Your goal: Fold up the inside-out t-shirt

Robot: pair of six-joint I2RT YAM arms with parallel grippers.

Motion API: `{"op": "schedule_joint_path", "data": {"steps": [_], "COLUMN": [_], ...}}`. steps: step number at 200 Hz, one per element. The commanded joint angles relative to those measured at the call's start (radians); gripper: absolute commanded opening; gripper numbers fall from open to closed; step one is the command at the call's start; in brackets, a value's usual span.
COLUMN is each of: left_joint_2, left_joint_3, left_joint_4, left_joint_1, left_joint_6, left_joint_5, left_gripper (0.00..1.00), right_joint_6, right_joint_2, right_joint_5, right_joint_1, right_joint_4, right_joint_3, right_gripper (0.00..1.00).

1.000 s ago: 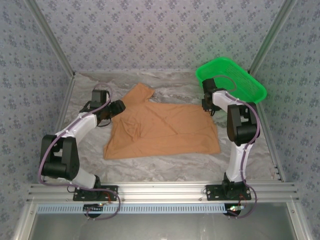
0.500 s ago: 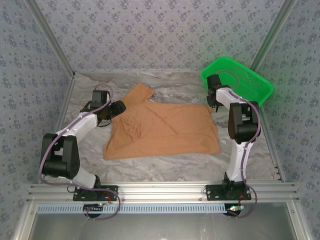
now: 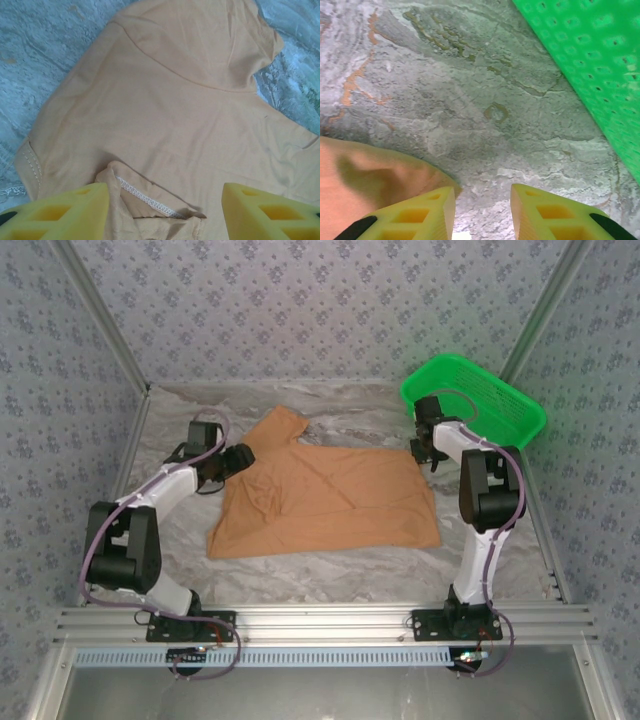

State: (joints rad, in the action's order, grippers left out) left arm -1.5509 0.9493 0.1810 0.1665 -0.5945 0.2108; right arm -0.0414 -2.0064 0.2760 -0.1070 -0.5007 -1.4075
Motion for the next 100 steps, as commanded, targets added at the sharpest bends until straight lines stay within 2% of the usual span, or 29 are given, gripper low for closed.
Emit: {"op": "schedule_joint_path", "data": {"steps": [1,31,100], "left_joint_2": [-0.010,-0.012,-0.024], "left_joint_3": [0.021,0.019,0.027], "left_joint_4": [0.004,0.007,0.010], "left_joint_1": [0.010,0.010,0.010], "left_joint_6": [0.019,0.023,0.029], "left_joint_5": [0.019,0.013,0.016], "left_gripper": [0.61,0.61,0.61], "right_joint_6": [0.024,0.029,0.023], "right_joint_2": [-0.001,-0.029,-0.093], "right_joint_5": [-0.063,-0.108,-0.101], "right_joint_1": [0.000,0.003,0.014], "right_joint_4": [0.010,-0.004,-0.053], "right_joint_3": [-0.003,-0.029,-0.061], "right_gripper": [0.37,0.37,0.35]}}
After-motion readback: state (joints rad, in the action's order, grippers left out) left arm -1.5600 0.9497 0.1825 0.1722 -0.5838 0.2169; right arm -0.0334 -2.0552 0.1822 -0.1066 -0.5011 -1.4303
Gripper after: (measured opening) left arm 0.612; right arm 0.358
